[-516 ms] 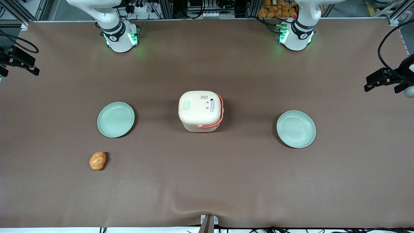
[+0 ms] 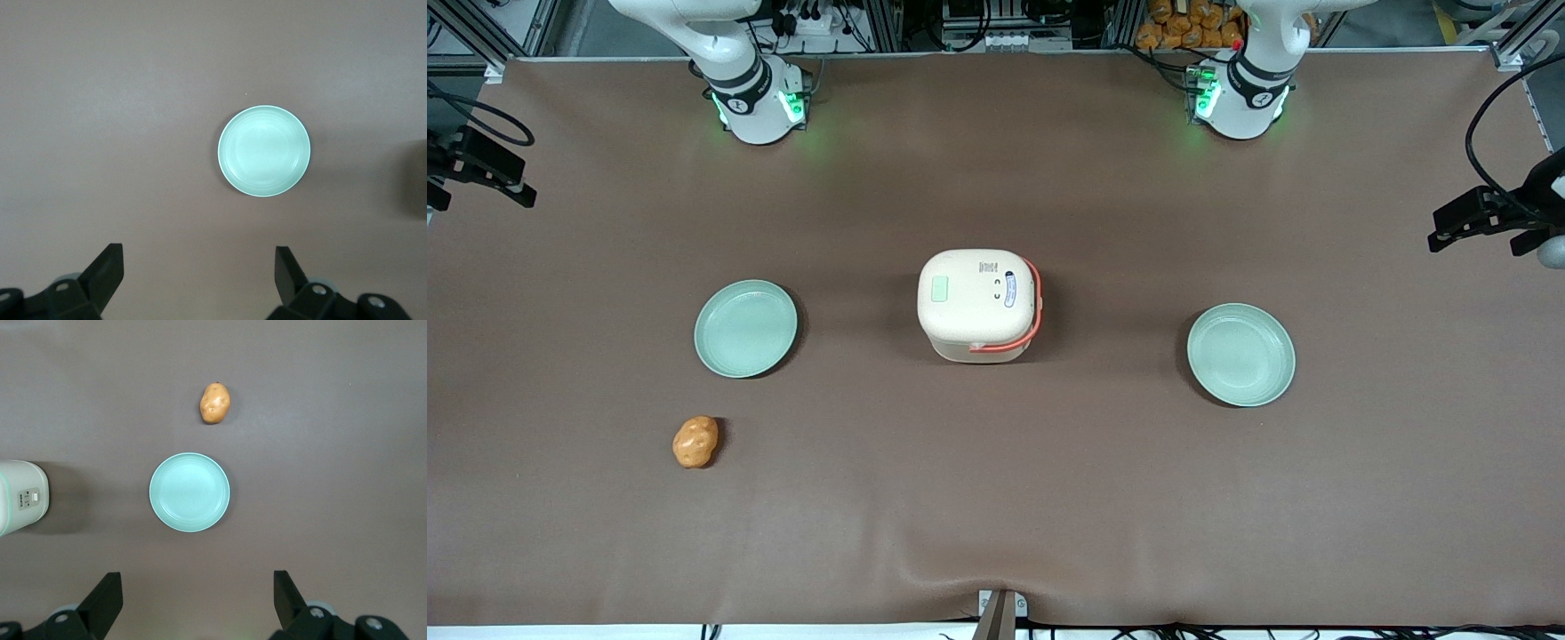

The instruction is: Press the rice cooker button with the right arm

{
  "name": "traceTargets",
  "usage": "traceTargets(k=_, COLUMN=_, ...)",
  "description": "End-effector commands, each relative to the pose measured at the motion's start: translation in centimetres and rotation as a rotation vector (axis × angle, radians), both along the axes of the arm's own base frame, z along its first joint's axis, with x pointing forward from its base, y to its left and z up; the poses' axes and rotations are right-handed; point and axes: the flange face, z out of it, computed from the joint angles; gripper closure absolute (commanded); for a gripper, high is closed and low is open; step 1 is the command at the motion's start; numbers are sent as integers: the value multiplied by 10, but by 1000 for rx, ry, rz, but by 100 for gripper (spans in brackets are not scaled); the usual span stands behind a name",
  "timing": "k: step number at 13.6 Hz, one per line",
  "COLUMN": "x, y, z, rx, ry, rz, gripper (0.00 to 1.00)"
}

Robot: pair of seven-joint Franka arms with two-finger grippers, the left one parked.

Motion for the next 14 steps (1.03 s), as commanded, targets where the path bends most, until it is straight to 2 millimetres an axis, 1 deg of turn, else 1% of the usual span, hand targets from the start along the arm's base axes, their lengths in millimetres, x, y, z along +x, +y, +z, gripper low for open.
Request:
traceTargets(k=1, x=-2, y=8, z=6, rx=10, ry=-12, rz=7, gripper=0)
traceTargets(k=3, x=-2, y=15, z=7, rx=9, ry=-12, rz=20, gripper=0)
traceTargets(k=5, x=-2, y=29, z=7, rx=9, ry=-13, rz=26, gripper=0)
traceTargets(k=6, x=-3, y=40, z=7, rx=11, ry=-10, rz=11, gripper=0)
traceTargets(k=9, x=-5, y=83, z=5, rx=12, ry=-10, rz=14, gripper=0)
traceTargets(k=10, x=-3, y=100, z=1, rx=12, ry=-6, rz=14, gripper=0)
traceTargets(k=11, x=-4, y=113, z=-1, rx=14, ry=-3, rz=10, gripper=0)
traceTargets(k=13, x=1, y=141, z=-14, rx=50, ry=20, rz=14, gripper=0)
traceTargets(k=14, x=4, y=152, z=-21, rx=71, ry=34, rz=-5, gripper=0)
